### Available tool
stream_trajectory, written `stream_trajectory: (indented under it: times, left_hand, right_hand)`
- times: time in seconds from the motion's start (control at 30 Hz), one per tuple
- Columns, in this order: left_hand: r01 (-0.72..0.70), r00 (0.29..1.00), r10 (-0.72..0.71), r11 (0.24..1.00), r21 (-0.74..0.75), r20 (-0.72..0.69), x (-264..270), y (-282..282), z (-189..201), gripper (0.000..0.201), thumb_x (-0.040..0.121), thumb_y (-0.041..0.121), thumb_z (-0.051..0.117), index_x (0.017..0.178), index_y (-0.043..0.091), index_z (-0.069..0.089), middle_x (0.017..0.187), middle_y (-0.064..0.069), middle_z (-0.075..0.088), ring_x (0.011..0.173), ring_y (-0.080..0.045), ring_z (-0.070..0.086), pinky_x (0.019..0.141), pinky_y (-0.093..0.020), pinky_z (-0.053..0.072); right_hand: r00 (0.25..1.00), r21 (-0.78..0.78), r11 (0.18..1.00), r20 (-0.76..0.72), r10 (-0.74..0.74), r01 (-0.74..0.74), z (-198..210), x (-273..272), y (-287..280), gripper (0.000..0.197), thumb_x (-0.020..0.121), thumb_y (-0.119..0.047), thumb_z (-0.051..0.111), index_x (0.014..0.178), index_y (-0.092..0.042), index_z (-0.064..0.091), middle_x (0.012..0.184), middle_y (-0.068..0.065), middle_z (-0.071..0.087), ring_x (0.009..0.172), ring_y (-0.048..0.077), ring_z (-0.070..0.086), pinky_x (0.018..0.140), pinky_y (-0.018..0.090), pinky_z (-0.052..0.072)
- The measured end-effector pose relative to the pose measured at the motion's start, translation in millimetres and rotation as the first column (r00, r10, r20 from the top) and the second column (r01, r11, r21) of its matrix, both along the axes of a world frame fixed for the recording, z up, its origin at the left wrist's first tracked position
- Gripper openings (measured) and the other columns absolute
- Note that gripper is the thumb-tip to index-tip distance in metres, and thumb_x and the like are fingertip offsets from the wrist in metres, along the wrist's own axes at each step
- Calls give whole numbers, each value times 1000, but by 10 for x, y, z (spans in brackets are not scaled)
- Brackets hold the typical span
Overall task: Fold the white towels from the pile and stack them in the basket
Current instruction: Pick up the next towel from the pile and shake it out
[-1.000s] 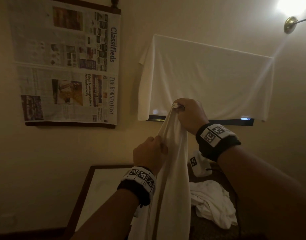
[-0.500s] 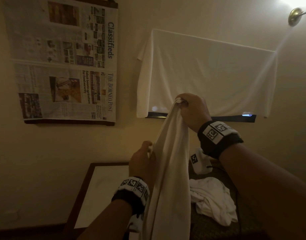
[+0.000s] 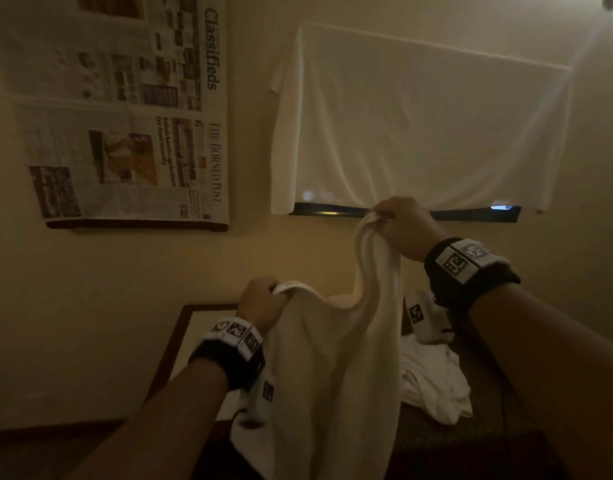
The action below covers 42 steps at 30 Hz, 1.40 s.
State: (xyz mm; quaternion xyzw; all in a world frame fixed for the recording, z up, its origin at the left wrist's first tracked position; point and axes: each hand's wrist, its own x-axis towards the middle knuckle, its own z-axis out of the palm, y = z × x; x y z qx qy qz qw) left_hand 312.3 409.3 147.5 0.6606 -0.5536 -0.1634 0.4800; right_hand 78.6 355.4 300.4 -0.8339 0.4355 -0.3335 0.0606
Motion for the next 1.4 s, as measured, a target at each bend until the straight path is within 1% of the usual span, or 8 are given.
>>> stream_trajectory:
  times: [0.13, 0.23, 0.37, 0.63, 0.83, 1.07, 1.23, 1.4]
  left_hand:
    - [20, 995, -19, 1000, -7, 102, -113, -41, 387, 33, 86, 15, 65, 57, 17, 49, 60, -2, 49, 64, -20, 48, 59, -30, 34]
    - [72, 987, -59, 994, -78, 149, -238, 50, 544, 22, 83, 19, 69, 65, 12, 58, 66, -5, 56, 65, -19, 51, 58, -28, 38]
    - [72, 985, -42, 981, -180, 165, -118, 288, 470, 19, 82, 33, 74, 78, 17, 66, 72, 0, 64, 68, -15, 58, 59, -28, 43]
    - [-21, 998, 17, 998, 53, 65, 279, 754, -540, 32, 86, 43, 61, 102, 16, 65, 94, -1, 67, 87, -20, 62, 82, -41, 54]
    - [-47, 998, 33, 962, 270, 57, 402, 959, -1052, 13, 92, 28, 57, 94, 17, 64, 88, -1, 68, 77, -19, 66, 69, -39, 58]
    - [-381, 925, 379, 921, 81, 43, 1170, 1151, -925, 39, 93, 18, 54, 56, 19, 42, 55, -4, 47, 53, -21, 43, 55, -32, 32]
    - [-412, 839, 317, 901, -134, -443, 1349, 1164, -415, 27, 96, 34, 59, 81, 14, 68, 72, -3, 62, 62, -15, 53, 55, -27, 47]
    - [-459, 867, 439, 888, -35, -234, 1625, 1027, -521, 19, 92, 30, 59, 89, 16, 72, 92, -10, 70, 80, -22, 60, 71, -36, 49]
  right_hand:
    - [900, 302, 933, -323, 292, -194, -448, 231, 243, 21, 87, -20, 68, 107, -25, 75, 141, -2, 51, 126, 16, 49, 98, 26, 38]
    - [874, 343, 921, -372, 313, -184, -792, 465, 361, 27, 91, -18, 64, 116, -23, 71, 124, -4, 59, 107, 14, 54, 92, 28, 43]
    - [937, 187, 966, -269, 224, -177, -846, 644, 293, 26, 86, -16, 55, 105, -15, 72, 108, 8, 66, 97, 28, 62, 89, 41, 51]
    - [993, -157, 981, -54, 103, -111, -272, 892, 272, 23, 86, -4, 56, 103, -1, 71, 103, 15, 66, 96, 32, 60, 79, 35, 47]
    - [1000, -227, 974, -17, 0, -4, -56, 961, 150, 22, 85, -11, 58, 103, -5, 70, 104, 13, 66, 96, 32, 60, 80, 35, 47]
    - [988, -45, 988, -40, -147, 145, -383, 542, 68, 25, 86, 0, 56, 107, 1, 68, 109, 24, 65, 103, 39, 59, 75, 26, 33]
    - [991, 263, 955, -44, -129, 136, -1072, 112, -20, 21, 93, -9, 57, 108, -15, 70, 104, 13, 68, 101, 33, 63, 86, 38, 50]
    - [980, 348, 918, -9, -200, 190, -1764, -319, 19, 21, 89, -1, 59, 100, -10, 74, 97, 8, 70, 90, 19, 60, 77, 26, 41]
